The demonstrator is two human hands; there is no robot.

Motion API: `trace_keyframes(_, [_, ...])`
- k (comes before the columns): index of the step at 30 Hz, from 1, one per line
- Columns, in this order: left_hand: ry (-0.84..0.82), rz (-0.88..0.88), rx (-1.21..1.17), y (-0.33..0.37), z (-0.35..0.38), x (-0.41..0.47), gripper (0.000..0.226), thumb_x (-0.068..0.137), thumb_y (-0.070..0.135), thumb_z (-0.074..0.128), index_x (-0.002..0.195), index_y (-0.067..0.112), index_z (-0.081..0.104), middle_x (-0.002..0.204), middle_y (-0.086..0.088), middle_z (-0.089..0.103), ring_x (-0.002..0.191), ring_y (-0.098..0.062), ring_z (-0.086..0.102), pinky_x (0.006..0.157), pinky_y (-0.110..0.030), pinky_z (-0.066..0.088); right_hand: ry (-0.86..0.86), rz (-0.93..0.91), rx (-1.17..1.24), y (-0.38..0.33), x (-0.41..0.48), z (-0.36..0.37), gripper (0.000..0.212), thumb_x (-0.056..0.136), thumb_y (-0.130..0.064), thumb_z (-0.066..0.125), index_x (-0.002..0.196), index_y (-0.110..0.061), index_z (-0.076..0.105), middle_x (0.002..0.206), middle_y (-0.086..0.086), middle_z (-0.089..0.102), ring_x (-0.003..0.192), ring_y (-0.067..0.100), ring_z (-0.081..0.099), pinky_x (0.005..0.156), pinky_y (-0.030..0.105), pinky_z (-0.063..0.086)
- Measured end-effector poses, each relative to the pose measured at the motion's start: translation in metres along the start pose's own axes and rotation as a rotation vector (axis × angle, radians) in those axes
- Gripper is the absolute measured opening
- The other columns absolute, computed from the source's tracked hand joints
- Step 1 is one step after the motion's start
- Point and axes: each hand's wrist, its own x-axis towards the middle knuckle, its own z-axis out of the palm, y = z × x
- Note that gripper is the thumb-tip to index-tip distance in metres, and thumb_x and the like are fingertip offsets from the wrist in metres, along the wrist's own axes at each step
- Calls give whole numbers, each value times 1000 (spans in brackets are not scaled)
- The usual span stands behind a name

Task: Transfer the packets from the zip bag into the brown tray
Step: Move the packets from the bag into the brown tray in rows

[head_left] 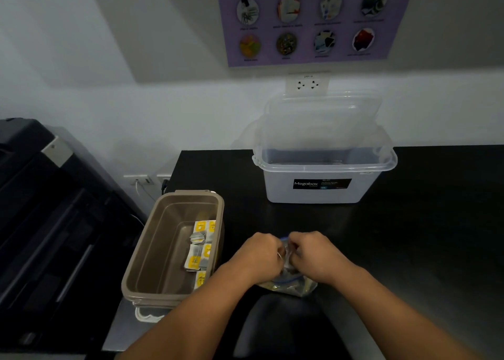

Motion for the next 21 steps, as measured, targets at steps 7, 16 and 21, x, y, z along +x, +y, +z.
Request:
trace_keyframes(7, [167, 11, 84, -4, -2, 2, 12, 91, 19, 66, 94, 26, 75, 108, 3, 59, 93, -14, 62, 86, -32, 55, 120, 70, 346, 8, 1, 2, 22, 95, -7, 61, 90, -28, 59, 78, -4, 63, 66, 8, 58, 61, 21, 48])
trace_keyframes(16, [193, -43, -227, -17, -21, -2, 5, 91, 28, 71, 92, 32, 70, 93, 7, 67, 84, -9, 64, 73, -26, 53, 175, 157, 637, 8, 5, 3, 17, 93, -9, 72, 97, -25, 76, 92, 0, 78, 87, 15, 75, 80, 30, 62])
trace_keyframes(21, [173, -41, -247, -22, -24, -3, 5, 91, 29, 71, 96, 29, 72, 93, 7, 69, 84, -7, 65, 75, -25, 54, 257, 186, 715, 1, 7, 3, 14, 95, -10, 71, 94, -23, 75, 94, 2, 77, 91, 18, 73, 82, 32, 60])
